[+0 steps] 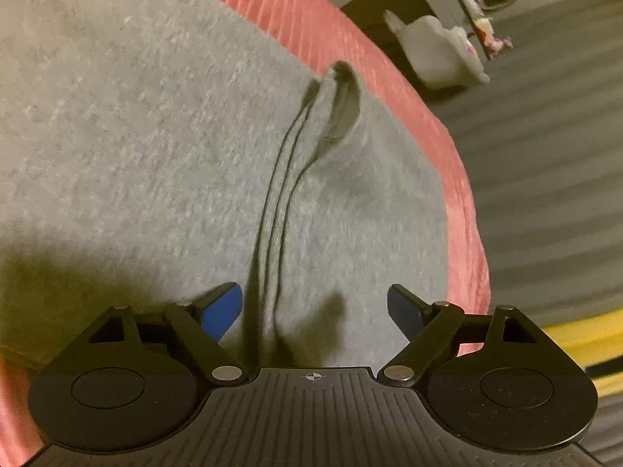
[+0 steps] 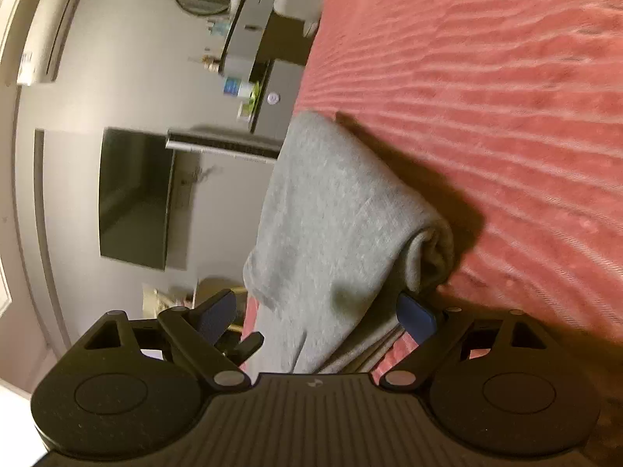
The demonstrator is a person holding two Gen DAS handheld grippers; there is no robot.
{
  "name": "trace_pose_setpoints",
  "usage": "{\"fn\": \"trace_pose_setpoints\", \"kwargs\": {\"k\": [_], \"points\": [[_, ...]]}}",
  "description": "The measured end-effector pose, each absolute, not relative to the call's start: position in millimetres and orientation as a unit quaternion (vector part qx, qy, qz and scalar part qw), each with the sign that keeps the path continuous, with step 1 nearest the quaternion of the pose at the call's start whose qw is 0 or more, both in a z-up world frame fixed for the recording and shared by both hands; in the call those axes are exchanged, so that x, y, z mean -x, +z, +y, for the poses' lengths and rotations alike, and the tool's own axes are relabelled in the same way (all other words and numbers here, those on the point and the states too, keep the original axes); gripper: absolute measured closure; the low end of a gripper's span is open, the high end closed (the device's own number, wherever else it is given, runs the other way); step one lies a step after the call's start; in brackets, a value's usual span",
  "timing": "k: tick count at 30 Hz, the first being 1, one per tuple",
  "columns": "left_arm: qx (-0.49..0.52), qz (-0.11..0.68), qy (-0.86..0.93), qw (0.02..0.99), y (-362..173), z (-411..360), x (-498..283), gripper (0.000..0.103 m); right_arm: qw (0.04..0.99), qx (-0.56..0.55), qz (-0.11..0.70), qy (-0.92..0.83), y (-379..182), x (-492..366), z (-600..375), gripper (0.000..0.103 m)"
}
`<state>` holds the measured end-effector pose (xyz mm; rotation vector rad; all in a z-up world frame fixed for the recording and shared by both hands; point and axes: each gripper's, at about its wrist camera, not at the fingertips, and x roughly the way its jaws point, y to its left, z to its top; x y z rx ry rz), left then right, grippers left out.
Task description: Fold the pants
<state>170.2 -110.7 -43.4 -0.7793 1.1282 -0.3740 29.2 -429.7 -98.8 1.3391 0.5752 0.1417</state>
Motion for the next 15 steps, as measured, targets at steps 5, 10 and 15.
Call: {"fn": "trace_pose_setpoints", "kwargs": {"k": [5, 10, 15], "points": [[0.328, 0.522, -0.185, 0.765, -43, -132, -199, 0.018, 0.744, -0.616, 0.256, 0.042, -99, -24, -435, 0.013], [0.292, 0.546, -0.196, 0.761, -40, -147, -211, 0.088, 0.750, -0.610, 0.256, 0.033, -100, -28, -434, 0.013], [0.314, 0.517, -0.208, 0.769, -36, -139, -208, 0.090, 0.751, -0.612, 0.245, 0.033, -104, -35, -434, 0.048]]}}
